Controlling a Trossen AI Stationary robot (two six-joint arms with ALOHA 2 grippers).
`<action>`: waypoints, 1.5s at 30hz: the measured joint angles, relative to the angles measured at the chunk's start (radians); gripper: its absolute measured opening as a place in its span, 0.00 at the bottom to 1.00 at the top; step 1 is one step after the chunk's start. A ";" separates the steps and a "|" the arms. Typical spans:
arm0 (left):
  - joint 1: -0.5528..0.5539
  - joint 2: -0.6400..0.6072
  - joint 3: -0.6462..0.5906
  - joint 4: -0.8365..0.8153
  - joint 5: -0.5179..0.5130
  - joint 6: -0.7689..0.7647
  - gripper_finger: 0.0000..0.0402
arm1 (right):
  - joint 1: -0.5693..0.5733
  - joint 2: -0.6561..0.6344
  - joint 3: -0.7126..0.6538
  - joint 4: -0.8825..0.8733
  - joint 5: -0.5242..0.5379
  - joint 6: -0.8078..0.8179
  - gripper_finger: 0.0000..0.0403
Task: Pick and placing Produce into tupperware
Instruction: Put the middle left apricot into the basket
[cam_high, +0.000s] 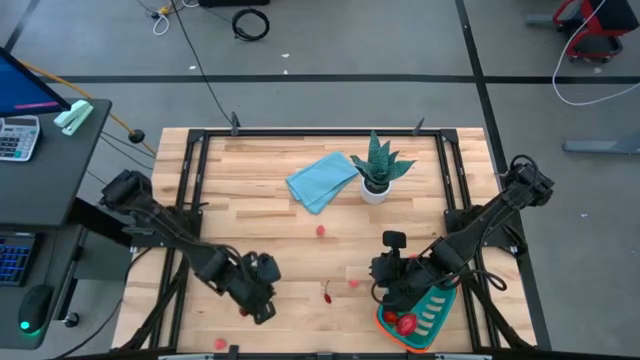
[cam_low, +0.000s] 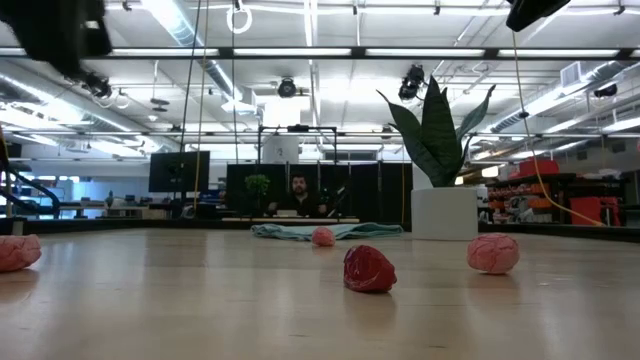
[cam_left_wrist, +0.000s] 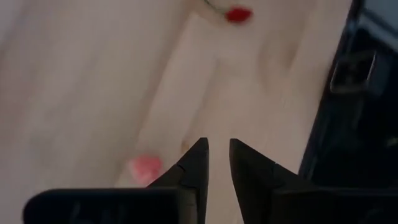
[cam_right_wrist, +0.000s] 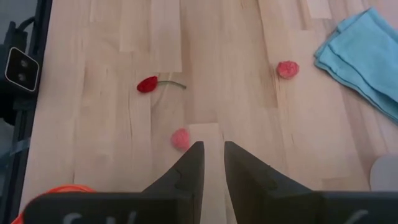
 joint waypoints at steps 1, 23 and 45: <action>-0.010 0.012 0.003 -0.005 0.005 0.000 0.19 | 0.000 0.000 0.000 0.000 0.000 0.000 0.18; -0.023 0.252 -0.019 -0.090 0.009 0.062 0.58 | 0.000 0.000 0.000 0.000 0.000 0.047 0.18; 0.025 0.267 0.049 -0.051 -0.088 0.044 0.07 | 0.019 -0.123 0.000 -0.085 -0.076 0.097 0.18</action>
